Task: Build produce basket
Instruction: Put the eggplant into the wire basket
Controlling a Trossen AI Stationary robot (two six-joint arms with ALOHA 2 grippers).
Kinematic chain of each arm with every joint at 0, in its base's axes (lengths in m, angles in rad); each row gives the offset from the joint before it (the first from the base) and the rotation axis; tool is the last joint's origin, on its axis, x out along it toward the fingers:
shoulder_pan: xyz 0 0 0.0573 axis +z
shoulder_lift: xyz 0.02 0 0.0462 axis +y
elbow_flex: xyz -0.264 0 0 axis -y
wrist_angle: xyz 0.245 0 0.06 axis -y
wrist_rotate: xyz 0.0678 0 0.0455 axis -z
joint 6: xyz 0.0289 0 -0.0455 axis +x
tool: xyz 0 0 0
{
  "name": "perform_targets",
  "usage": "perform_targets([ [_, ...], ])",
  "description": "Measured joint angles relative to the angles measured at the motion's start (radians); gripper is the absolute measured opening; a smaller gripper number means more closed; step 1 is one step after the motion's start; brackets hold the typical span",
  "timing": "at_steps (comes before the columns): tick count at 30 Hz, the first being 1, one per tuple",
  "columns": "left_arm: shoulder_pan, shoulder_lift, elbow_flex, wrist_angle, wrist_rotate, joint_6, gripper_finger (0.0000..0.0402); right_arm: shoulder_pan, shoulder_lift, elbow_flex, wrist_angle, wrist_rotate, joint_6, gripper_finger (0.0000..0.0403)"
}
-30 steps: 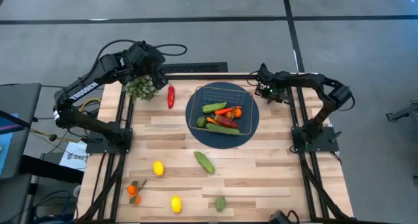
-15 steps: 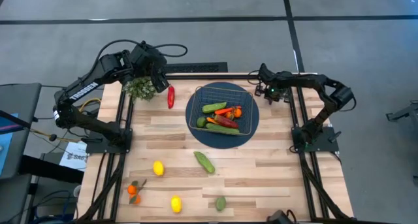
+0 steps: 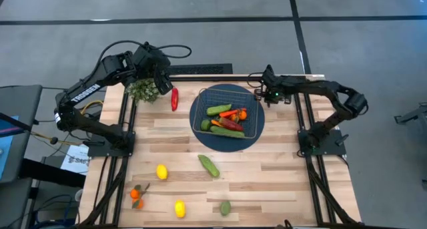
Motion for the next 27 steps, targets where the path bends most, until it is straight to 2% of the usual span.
perform_targets([
  [6,0.0,0.0,0.0,0.0,0.0,0.0,0.0218,0.091,-0.144,0.015,0.014,0.001,-0.025,0.0025],
  [8,0.0,0.0,0.0,0.0,0.0,0.0,0.0218,0.107,-0.194,0.032,0.006,0.036,-0.04,0.0029],
  [12,0.0,0.0,0.0,0.0,0.0,-0.001,0.0218,0.074,-0.268,0.057,-0.036,0.111,-0.069,0.0025],
  [16,0.0,0.0,0.0,0.0,0.0,-0.005,0.0218,0.004,-0.317,0.061,-0.061,0.115,-0.093,0.0022],
  [19,0.0,0.0,0.0,0.0,0.0,-0.005,0.0218,-0.017,-0.341,0.06,-0.045,0.057,-0.094,0.0023],
  [22,0.0,0.0,0.0,0.0,0.0,-0.012,0.0218,0.002,-0.371,0.06,0.046,-0.019,-0.118,0.0025],
  [27,0.0,0.0,0.0,0.0,0.0,-0.022,0.0218,0.115,-0.402,0.061,0.263,-0.119,-0.128,0.0022],
])
